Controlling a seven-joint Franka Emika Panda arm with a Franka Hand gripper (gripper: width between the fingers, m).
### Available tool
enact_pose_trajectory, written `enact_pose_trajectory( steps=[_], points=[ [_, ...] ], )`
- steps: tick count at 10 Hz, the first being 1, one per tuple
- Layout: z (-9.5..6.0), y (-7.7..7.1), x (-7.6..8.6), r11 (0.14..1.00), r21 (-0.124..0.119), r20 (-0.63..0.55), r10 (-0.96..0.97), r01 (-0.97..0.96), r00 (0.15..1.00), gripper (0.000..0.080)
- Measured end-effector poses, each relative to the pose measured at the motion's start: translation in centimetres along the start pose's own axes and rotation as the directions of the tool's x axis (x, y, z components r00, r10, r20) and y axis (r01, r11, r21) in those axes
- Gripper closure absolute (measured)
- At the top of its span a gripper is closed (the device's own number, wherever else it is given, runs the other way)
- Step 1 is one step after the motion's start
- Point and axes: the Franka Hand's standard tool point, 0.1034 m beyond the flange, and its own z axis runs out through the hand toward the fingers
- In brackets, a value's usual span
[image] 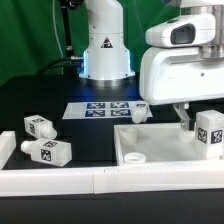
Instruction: Assemble one leg
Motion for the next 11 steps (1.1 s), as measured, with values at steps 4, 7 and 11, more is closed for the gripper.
enact_pose_trajectory(
  steps=[4, 7, 11],
  points=[
    [0.07, -0.08, -0.02, 0.975, 0.001, 0.001, 0.220, -0.220, 0.975, 0.0514],
    [0.14, -0.51, -0.04, 0.799, -0.008, 0.011, 0.601, -0.601, 0.799, 0.0514],
    [0.20, -0.22, 0.07, 0.292, 0.016, 0.053, 0.955, -0.956, 0.292, 0.0514]
  ],
)
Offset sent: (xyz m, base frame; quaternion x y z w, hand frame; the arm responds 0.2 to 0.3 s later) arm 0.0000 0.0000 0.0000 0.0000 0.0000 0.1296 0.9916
